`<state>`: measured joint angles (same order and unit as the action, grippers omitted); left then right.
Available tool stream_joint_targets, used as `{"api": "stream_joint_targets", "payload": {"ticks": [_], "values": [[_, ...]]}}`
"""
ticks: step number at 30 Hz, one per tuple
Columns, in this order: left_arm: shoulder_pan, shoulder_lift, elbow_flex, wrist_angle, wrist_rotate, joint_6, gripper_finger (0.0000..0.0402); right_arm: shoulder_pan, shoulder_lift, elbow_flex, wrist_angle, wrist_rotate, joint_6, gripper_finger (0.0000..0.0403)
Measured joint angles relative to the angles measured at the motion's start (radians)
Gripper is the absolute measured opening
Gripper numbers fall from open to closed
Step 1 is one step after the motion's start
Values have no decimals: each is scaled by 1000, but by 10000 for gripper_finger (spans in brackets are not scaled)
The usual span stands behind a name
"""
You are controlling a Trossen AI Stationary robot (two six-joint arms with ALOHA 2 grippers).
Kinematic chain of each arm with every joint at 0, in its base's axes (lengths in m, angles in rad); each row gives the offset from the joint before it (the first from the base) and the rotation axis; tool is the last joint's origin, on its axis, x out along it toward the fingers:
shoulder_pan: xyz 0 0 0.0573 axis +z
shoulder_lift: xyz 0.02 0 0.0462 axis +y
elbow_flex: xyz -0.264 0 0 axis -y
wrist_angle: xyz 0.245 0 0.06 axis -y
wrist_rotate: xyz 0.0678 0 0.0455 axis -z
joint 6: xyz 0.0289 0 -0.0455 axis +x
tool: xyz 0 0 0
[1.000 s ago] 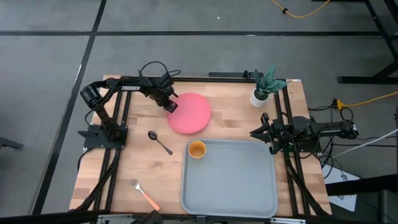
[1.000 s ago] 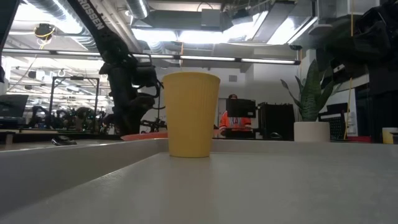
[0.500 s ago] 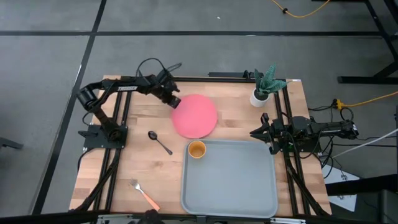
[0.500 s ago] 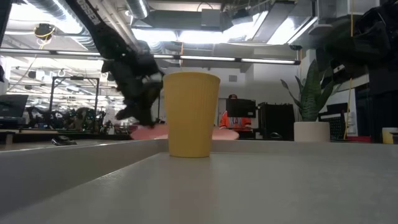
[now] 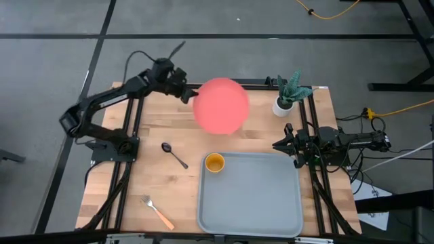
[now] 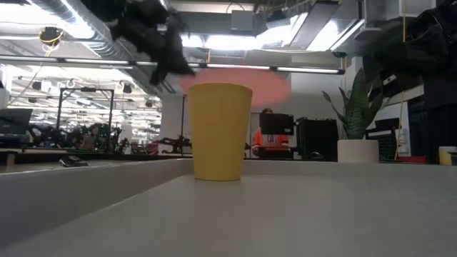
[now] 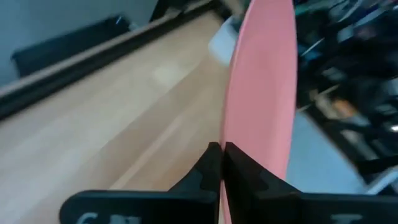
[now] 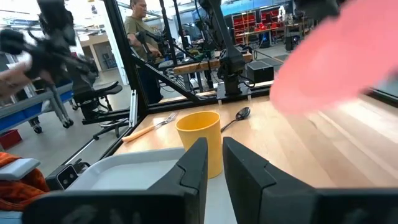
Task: Pick and place plate/cup/fork/spoon on tray
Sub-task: Put the pink plate on the light blue serving tray to the bottom right of the yellow cup
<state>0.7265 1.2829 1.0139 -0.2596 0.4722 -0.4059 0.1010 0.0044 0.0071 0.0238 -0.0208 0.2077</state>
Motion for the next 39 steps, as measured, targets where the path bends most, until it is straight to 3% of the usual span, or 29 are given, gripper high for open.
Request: {"api": "stream_joint_targets", "payload": {"ticks": [4,9,14,21,24,29,39], "values": [[-66,-69,54,2,16,-57,0,0,0,0,0,0,0,56],[-235,-110,86,0,21,-137,0,0,0,0,22,1,-4,56],[-455,-114,87,0,-70,-199,0,0,0,0,27,14,-6,56],[-728,-14,87,119,-234,-222,0,0,0,0,46,259,-6,56],[-810,69,87,223,-264,-223,0,0,0,0,53,314,-6,56],[-885,210,87,339,-266,-223,0,0,0,0,56,315,-1,56],[-934,395,87,452,-275,-286,0,0,0,0,69,315,-2,56]]}}
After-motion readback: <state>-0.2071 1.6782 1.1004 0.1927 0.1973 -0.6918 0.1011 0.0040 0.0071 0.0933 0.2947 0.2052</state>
